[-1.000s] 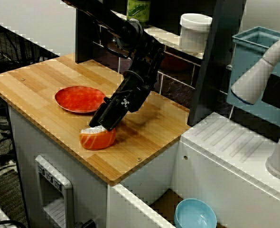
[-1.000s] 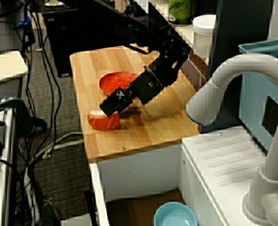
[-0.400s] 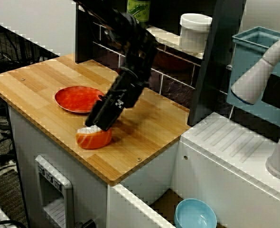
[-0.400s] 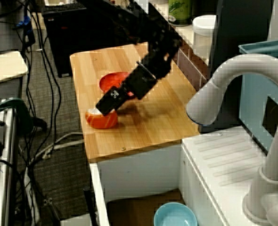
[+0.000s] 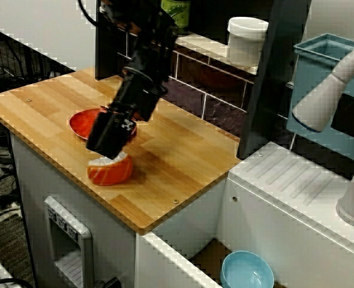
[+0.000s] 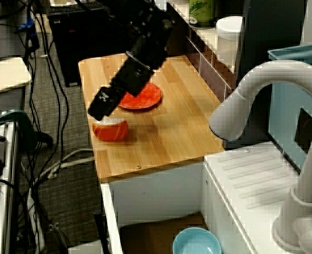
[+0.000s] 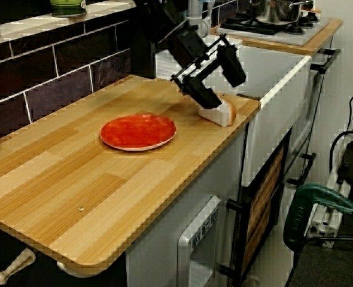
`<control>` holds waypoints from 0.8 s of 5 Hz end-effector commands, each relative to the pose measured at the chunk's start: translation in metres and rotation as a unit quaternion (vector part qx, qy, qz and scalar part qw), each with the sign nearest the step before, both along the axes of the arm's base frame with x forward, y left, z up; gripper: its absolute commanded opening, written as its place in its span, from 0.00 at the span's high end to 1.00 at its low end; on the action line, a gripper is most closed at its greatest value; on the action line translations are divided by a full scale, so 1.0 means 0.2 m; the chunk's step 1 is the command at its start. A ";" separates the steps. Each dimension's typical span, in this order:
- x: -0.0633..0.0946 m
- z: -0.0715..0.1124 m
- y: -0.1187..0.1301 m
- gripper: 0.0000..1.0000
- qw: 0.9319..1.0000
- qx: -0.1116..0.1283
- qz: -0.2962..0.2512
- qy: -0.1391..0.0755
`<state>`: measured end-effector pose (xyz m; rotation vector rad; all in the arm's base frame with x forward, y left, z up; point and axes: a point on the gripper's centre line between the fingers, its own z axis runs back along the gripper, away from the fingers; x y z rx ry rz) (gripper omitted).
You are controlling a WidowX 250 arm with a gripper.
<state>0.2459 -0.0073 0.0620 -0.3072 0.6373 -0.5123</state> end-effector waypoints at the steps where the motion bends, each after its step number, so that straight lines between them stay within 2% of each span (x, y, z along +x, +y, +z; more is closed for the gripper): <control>1: -0.07 0.15 0.07 0.00 0.989 0.044 0.035 -0.139; 2: -0.12 0.17 0.16 0.00 0.959 0.100 0.084 -0.250; 3: -0.15 0.06 0.40 0.00 0.894 0.198 0.200 -0.350; 4: -0.15 0.06 0.40 0.00 0.894 0.198 0.200 -0.350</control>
